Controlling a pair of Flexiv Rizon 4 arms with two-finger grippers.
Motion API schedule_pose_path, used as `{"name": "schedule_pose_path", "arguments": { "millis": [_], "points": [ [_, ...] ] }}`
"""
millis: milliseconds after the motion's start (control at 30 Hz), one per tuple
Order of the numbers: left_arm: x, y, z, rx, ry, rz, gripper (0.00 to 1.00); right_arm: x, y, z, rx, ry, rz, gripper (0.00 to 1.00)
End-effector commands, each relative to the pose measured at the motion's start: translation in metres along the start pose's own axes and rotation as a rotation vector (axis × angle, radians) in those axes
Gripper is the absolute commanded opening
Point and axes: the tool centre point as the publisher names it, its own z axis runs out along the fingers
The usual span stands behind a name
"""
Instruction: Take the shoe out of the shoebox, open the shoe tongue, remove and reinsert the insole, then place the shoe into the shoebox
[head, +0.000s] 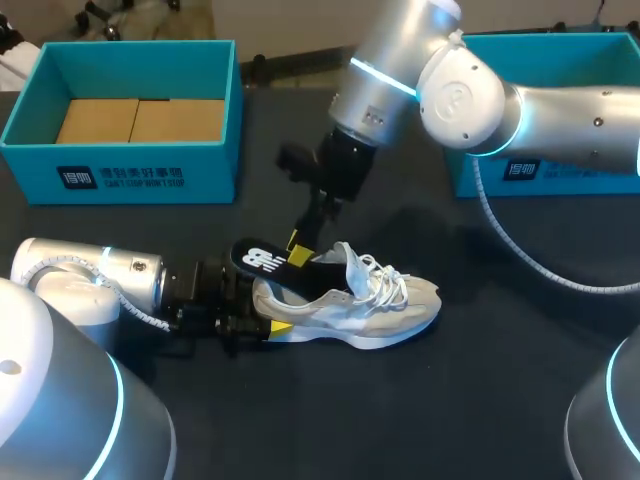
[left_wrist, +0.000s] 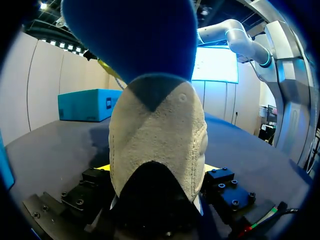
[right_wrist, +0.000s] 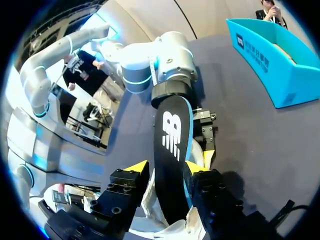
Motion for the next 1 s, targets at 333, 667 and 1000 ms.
{"name": "schedule_pose_path", "arguments": {
  "millis": [333,667,1000],
  "points": [
    [0.000,0.001,0.000,0.000,0.000,0.000,0.00,-0.003,-0.001,-0.005,-0.009,-0.015,-0.004,0.58],
    [0.000,0.001,0.000,0.000,0.000,0.000,0.00,-0.016,-0.005,0.005,-0.026,0.049,-0.005,0.64],
    [0.000,0.001,0.000,0.000,0.000,0.000,0.00,-0.016,-0.003,0.015,-0.035,0.101,-0.007,0.58]
  ]
}}
